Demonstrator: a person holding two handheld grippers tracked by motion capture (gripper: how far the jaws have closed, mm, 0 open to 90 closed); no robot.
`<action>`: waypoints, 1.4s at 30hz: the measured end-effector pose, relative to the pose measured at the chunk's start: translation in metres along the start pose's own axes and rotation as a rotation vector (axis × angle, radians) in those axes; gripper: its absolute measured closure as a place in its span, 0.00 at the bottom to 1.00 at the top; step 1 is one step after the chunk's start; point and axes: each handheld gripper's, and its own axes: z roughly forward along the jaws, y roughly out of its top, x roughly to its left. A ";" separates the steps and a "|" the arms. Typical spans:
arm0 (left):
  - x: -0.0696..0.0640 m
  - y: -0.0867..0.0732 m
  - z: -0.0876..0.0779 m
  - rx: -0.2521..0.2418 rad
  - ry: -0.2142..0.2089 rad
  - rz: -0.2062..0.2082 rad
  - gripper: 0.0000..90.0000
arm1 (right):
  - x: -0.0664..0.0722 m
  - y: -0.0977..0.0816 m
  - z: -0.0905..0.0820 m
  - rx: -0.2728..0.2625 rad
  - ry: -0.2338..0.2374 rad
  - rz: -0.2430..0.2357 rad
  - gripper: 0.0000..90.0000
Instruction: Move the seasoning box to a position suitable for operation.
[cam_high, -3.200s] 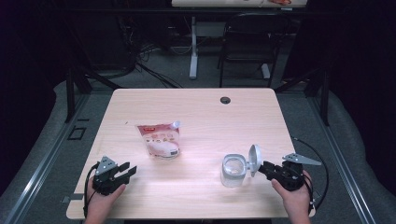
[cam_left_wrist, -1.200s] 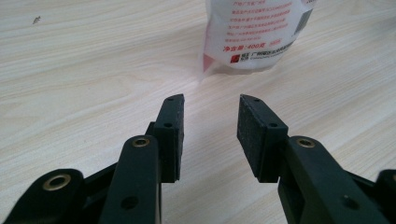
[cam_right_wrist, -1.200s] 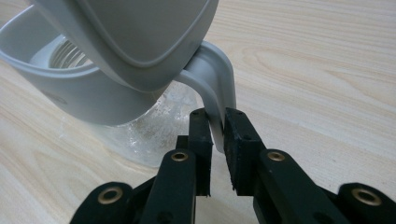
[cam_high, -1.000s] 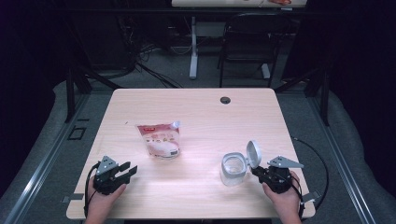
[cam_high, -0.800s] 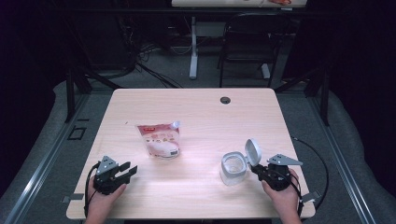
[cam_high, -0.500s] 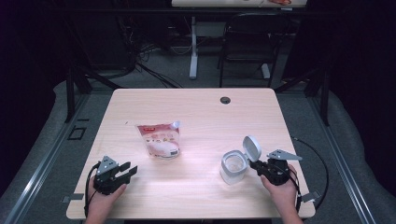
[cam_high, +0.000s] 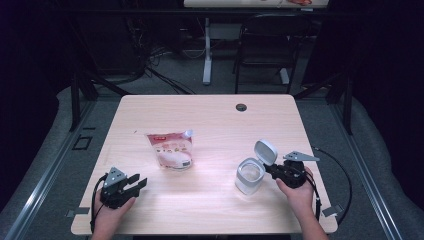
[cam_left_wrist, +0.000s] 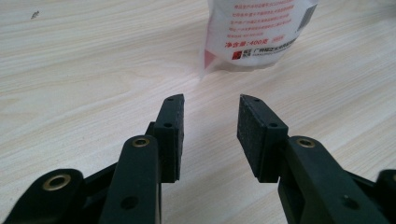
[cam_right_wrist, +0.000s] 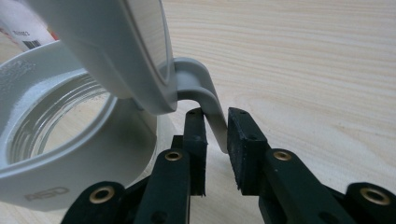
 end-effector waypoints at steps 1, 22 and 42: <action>0.000 0.000 0.000 0.003 -0.001 0.001 0.69 | 0.000 0.000 0.000 0.000 0.000 0.000 0.86; -0.001 0.000 0.003 0.006 0.000 0.002 0.69 | 0.007 0.008 0.014 -0.019 0.059 -0.045 0.89; -0.001 0.000 0.002 0.005 -0.001 -0.002 0.68 | 0.015 0.011 0.014 -0.022 0.023 -0.074 0.88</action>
